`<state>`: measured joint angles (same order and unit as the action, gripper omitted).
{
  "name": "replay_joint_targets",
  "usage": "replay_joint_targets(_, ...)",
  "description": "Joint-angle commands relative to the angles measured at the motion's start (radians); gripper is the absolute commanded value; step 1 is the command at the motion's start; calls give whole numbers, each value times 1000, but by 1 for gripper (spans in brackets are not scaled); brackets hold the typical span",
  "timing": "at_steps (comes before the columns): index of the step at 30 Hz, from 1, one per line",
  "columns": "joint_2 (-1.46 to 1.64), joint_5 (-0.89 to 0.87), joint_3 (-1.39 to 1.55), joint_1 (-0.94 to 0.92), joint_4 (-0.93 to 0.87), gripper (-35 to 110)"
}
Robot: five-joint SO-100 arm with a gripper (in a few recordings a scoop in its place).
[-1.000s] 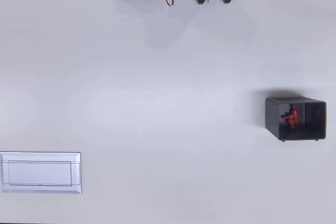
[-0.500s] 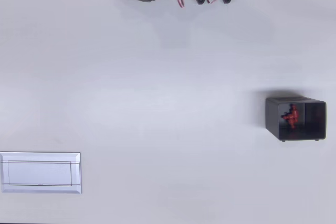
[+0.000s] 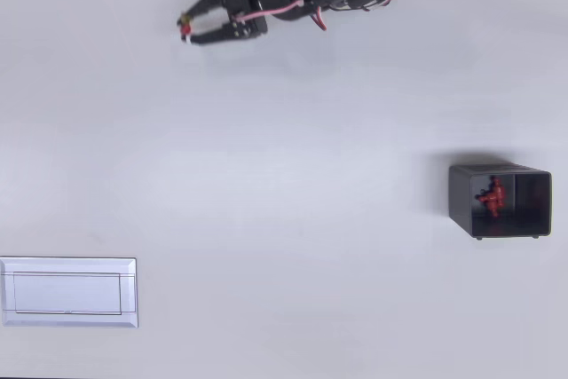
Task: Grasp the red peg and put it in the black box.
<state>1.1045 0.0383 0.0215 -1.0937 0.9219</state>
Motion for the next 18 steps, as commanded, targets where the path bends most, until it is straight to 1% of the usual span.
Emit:
replay_joint_targets(1,2,-5,11,156,55,0)
replay_joint_targets(13,184,34,46,660,465,0)
replay_joint_targets(15,219,29,87,730,465,0)
replay_joint_targets(18,233,14,181,838,393,0)
